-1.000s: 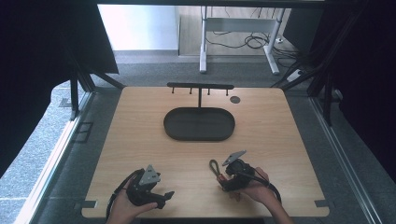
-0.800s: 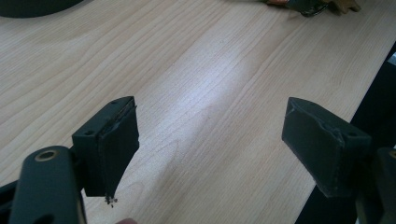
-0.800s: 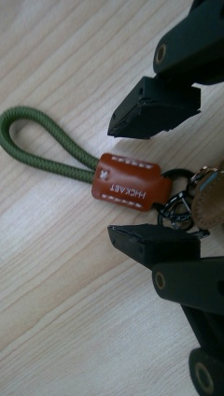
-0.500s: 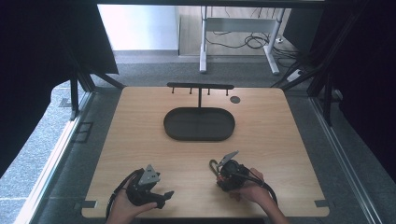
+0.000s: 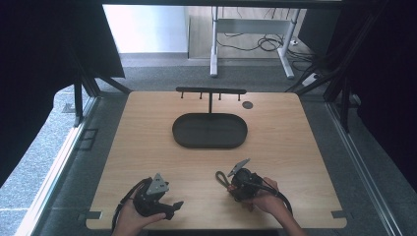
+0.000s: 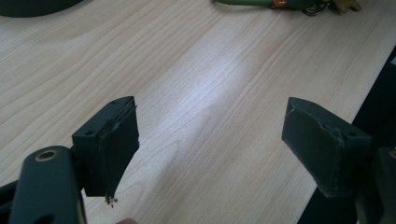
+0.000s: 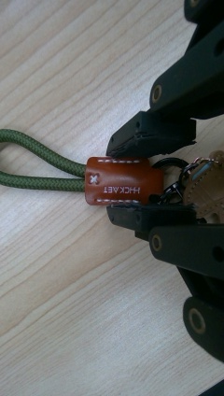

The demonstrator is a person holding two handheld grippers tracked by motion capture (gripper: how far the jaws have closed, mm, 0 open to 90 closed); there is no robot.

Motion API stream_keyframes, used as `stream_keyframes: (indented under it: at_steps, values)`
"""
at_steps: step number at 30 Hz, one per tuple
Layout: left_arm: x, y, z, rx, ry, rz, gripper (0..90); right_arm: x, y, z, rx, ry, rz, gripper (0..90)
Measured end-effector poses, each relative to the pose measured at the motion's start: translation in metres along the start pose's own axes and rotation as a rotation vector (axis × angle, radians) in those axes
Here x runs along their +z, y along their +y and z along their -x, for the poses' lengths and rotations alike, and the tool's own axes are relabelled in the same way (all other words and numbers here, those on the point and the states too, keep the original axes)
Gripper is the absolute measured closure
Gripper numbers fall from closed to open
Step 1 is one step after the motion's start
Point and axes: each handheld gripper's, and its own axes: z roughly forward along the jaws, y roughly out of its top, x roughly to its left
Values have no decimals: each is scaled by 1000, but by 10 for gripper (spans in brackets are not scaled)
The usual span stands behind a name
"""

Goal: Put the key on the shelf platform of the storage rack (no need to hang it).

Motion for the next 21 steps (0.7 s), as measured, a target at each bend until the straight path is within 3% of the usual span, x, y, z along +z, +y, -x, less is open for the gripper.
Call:
stream_keyframes:
  at_steps: [21]
  values:
    - [0, 0, -1, -3, 4, -2, 194, -50, -1, 13, 8, 2, 123, 667]
